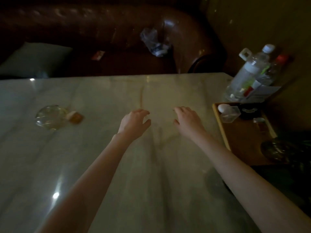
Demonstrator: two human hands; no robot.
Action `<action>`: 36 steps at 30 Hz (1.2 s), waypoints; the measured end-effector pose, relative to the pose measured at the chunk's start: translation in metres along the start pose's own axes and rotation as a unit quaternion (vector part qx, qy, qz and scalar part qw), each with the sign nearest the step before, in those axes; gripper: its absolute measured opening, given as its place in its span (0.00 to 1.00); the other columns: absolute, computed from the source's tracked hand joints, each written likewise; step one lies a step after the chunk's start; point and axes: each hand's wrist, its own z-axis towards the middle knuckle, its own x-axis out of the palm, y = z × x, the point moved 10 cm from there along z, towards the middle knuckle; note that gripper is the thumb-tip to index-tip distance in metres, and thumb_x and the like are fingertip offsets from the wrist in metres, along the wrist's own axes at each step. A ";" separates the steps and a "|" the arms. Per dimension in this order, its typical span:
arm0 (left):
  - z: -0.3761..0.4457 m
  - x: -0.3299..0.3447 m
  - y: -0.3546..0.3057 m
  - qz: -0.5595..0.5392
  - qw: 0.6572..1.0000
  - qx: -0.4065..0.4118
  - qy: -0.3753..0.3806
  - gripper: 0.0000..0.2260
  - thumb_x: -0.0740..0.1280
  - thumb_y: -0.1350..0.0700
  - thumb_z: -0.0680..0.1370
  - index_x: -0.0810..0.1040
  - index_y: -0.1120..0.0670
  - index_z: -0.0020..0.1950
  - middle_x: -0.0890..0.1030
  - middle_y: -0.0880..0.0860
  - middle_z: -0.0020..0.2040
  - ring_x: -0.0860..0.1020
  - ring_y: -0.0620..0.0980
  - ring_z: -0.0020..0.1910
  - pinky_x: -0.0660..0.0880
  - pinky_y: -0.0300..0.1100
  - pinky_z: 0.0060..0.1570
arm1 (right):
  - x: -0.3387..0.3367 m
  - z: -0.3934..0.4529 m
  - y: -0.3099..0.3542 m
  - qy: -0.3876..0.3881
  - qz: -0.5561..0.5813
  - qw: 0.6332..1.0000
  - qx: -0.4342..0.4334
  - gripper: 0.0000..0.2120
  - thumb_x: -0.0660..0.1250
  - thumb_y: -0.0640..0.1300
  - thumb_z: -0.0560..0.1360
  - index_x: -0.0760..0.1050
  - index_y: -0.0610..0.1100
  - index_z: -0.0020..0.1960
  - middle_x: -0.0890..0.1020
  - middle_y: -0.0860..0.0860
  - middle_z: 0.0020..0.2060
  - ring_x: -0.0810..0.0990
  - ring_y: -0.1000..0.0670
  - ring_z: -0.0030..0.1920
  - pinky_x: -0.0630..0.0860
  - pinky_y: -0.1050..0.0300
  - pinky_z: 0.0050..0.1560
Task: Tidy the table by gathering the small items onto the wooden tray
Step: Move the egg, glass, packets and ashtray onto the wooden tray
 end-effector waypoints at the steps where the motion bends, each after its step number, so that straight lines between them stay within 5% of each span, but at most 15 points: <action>1: -0.006 -0.012 0.016 0.005 1.000 -0.005 -0.012 0.17 0.63 0.50 0.76 0.72 0.52 0.64 0.74 0.52 0.64 0.75 0.57 0.58 0.71 0.48 0.54 | -0.001 0.005 0.022 -0.003 0.000 1.000 -0.014 0.19 0.60 0.42 0.75 0.66 0.40 0.65 0.74 0.42 0.61 0.70 0.41 0.62 0.67 0.48 0.59; 17: -0.076 -0.132 0.266 0.026 0.985 -0.113 -0.126 0.31 0.68 0.45 0.71 0.62 0.54 0.71 0.63 0.53 0.73 0.61 0.53 0.71 0.57 0.50 0.68 | 0.035 0.072 0.281 -0.021 0.078 0.991 -0.109 0.25 0.61 0.44 0.76 0.60 0.39 0.71 0.71 0.42 0.66 0.68 0.42 0.66 0.64 0.50 0.66; 30: -0.063 -0.096 0.412 -0.034 0.962 -0.244 -0.114 0.49 0.70 0.35 0.63 0.50 0.56 0.74 0.50 0.54 0.76 0.49 0.51 0.75 0.50 0.49 0.72 | 0.126 0.140 0.346 -0.016 0.161 0.984 -0.067 0.25 0.66 0.45 0.73 0.68 0.34 0.66 0.75 0.38 0.62 0.71 0.38 0.63 0.66 0.46 0.65; 36: -0.051 -0.067 0.433 -0.099 0.955 -0.265 -0.089 0.54 0.73 0.36 0.59 0.48 0.55 0.74 0.50 0.57 0.76 0.52 0.55 0.74 0.54 0.49 0.71 | 0.162 0.157 0.357 0.018 0.117 0.992 -0.052 0.31 0.65 0.54 0.73 0.64 0.36 0.69 0.70 0.41 0.66 0.66 0.40 0.67 0.60 0.50 0.67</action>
